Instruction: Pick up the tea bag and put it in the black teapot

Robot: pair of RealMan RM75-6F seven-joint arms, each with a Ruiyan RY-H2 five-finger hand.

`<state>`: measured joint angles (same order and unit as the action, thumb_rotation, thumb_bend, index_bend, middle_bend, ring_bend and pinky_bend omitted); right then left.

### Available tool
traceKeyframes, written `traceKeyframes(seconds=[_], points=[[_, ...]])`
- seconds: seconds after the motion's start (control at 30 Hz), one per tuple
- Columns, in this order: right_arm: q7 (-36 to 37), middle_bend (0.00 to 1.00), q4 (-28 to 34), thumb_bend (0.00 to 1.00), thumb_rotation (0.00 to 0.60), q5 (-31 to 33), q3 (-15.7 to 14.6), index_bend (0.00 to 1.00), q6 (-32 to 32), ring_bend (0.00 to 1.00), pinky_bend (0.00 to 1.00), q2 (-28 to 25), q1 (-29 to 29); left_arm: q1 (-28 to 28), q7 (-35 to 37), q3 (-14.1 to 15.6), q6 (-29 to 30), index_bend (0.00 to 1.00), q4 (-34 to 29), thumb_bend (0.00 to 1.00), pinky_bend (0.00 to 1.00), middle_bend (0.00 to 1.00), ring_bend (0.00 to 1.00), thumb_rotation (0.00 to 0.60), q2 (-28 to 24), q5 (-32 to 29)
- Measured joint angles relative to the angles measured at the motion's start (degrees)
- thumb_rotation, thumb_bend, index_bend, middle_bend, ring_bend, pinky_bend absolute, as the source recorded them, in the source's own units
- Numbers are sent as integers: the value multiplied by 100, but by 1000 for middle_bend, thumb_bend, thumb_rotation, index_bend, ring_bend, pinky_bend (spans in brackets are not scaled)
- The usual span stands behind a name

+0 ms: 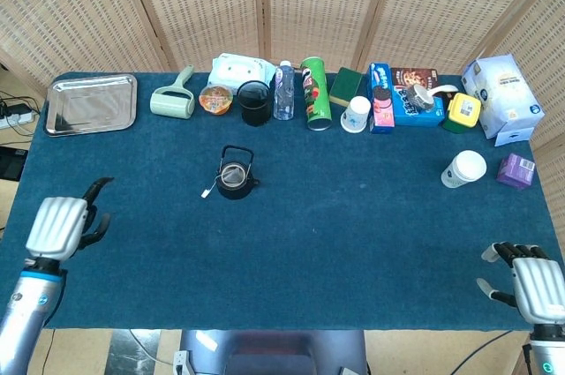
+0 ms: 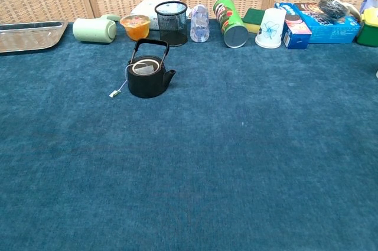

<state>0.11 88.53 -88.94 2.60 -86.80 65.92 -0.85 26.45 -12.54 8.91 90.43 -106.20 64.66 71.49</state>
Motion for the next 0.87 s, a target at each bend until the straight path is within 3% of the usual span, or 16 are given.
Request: traceKeyframes(seconds=[0.2,0.5,0.87], points=[[-56,464,29,211,600,30,-7,442,18,452,343,5,-11,-697,399,71,412,198,247,434,588,561,529,600,49,254],[-142,462,125,210,600,-48,-43,442,-178,450,345,-42,68,-1451,645,51,773,209,436,432,474,528,403,600,14,508],[-20,462,31,210,600,-119,-67,442,-268,450,341,-16,90,-1845,758,-261,820,213,482,431,370,459,303,600,11,741]])
